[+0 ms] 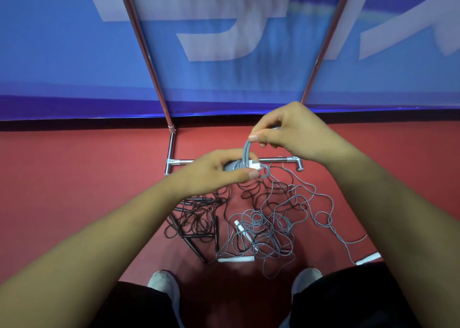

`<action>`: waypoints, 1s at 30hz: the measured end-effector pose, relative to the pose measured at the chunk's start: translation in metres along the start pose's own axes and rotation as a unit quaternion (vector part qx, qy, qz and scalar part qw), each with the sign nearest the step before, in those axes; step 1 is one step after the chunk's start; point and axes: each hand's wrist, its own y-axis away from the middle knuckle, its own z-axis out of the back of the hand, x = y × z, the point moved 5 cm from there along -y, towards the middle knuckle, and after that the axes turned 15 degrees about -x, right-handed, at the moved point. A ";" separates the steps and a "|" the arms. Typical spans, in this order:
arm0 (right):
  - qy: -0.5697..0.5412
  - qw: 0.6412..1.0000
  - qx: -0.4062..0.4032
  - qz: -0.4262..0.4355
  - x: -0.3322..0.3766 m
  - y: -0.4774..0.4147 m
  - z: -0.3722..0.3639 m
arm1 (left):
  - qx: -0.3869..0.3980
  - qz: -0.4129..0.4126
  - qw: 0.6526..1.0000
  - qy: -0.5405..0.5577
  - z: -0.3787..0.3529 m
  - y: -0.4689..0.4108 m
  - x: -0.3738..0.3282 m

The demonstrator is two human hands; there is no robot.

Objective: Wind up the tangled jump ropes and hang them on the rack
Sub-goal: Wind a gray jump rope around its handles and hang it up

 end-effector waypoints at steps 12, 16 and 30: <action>-0.207 0.969 -0.033 -0.131 -0.014 -0.005 -0.008 | -0.154 0.101 0.932 0.313 0.013 -0.010 0.010; -0.182 0.973 -0.018 -0.140 -0.014 -0.001 -0.011 | -0.153 0.109 0.911 0.368 0.015 -0.011 0.010; -0.301 0.953 0.017 -0.019 0.002 0.004 -0.016 | -0.185 0.142 0.903 0.360 0.025 -0.013 0.011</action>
